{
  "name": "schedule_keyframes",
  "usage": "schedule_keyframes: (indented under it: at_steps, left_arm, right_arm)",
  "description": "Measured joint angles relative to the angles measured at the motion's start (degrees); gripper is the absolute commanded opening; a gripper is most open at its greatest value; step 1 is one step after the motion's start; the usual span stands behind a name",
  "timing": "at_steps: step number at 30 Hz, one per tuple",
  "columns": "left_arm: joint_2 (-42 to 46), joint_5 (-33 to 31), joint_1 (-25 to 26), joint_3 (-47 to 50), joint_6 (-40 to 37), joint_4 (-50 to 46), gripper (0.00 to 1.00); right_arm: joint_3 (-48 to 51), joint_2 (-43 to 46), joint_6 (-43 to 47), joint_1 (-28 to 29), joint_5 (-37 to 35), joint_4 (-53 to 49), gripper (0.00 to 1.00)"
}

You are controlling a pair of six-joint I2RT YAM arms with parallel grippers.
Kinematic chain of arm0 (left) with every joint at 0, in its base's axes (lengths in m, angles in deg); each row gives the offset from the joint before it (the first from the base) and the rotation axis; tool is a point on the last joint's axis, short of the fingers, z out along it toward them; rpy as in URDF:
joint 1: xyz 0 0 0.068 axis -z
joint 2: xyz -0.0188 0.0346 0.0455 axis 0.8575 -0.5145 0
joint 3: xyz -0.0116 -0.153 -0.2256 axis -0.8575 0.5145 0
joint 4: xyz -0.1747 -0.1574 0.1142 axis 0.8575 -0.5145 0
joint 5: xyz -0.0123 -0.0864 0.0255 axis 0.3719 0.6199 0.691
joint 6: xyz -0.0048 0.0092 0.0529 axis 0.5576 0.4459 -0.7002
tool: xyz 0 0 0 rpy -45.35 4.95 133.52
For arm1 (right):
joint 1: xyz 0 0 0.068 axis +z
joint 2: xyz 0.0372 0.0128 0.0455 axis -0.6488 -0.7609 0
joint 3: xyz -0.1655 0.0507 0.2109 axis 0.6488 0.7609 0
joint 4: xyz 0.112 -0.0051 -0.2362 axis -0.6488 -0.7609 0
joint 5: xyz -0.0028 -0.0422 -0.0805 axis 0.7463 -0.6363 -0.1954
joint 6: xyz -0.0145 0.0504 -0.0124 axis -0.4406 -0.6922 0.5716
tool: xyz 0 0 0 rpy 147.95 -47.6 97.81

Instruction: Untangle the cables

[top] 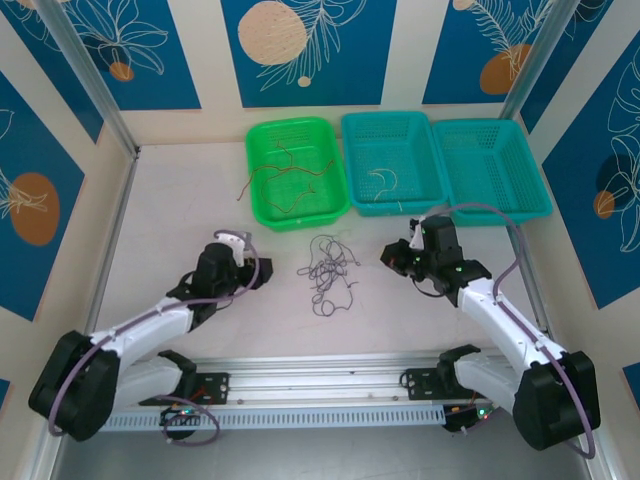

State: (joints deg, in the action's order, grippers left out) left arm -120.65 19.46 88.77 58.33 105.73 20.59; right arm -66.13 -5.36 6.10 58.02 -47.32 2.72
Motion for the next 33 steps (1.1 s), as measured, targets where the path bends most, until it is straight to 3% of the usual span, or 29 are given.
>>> schedule_keyframes:
  at_steps: [4, 8, 13, 18, 23, 28, 33]
  left_arm:
    - [1.6, 5.9, 8.3, -1.2, -10.2, 6.8, 0.67]
    - [-3.5, 8.5, 14.6, -3.3, -20.4, 13.2, 0.70]
    - [-15.0, 8.0, 16.0, -6.7, -25.5, 20.7, 0.73]
    - [-25.4, 6.3, 16.5, -10.3, -25.4, 29.3, 0.74]
    - [-32.6, 5.3, 17.9, -13.9, -24.2, 36.1, 0.68]
    - [-37.8, -3.4, 18.4, -15.0, -19.4, 36.0, 0.60]
    - [-37.6, -12.0, 18.4, -10.0, -14.3, 36.5, 0.61]
  right_arm:
    - [-2.4, 0.1, 2.4, 4.3, 3.1, 2.3, 0.00]
    - [-5.3, 0.5, 4.5, 9.0, 5.4, 4.0, 0.00]
    - [-7.6, 1.6, 6.6, 13.4, 8.2, 5.7, 0.00]
    - [-8.2, 2.1, 8.0, 16.0, 10.9, 6.8, 0.00]
    - [-8.4, 4.3, 8.0, 16.5, 12.7, 7.8, 0.00]
    - [-11.1, 8.2, 7.5, 14.8, 12.0, 8.1, 0.00]
    - [-17.9, 11.0, 5.1, 7.5, 8.9, 6.9, 0.00]
